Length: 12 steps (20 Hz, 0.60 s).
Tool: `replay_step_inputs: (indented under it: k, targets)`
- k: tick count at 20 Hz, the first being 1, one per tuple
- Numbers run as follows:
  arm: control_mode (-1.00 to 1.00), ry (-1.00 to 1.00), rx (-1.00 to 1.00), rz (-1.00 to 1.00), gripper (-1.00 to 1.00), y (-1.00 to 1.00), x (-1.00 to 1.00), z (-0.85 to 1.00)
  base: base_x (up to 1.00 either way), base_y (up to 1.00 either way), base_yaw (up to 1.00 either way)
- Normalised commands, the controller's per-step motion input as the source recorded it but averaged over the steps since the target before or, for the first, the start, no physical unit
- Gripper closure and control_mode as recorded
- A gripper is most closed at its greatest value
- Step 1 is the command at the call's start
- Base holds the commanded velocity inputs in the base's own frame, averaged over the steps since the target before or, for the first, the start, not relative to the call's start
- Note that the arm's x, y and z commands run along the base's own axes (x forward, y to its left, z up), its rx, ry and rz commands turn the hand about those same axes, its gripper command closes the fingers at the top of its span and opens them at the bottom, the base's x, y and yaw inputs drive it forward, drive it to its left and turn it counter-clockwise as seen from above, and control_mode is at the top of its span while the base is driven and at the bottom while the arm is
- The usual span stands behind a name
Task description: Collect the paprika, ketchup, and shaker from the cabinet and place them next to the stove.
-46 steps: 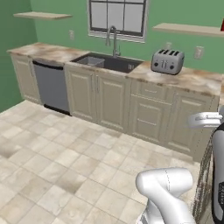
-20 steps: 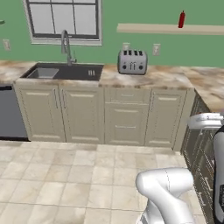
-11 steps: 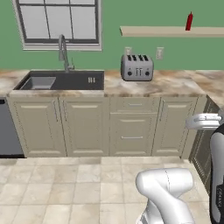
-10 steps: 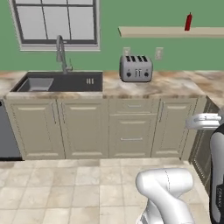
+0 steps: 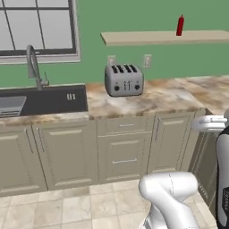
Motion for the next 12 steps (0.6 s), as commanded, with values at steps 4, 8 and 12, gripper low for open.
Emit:
replay_step_inputs:
  k: [4, 8, 12]
  targets:
    - [1.0, 0.0, 0.0, 0.0, -1.0, 0.0, 0.0, 0.0, 0.75, 0.0, -0.27]
    - [1.0, 0.0, 0.0, 0.0, -1.0, 0.0, 0.0, 0.0, 0.79, 0.0, -0.22]
    - [1.0, 0.0, 0.0, 0.0, -1.0, 0.0, 0.0, 0.0, 0.75, -0.12, -0.16]
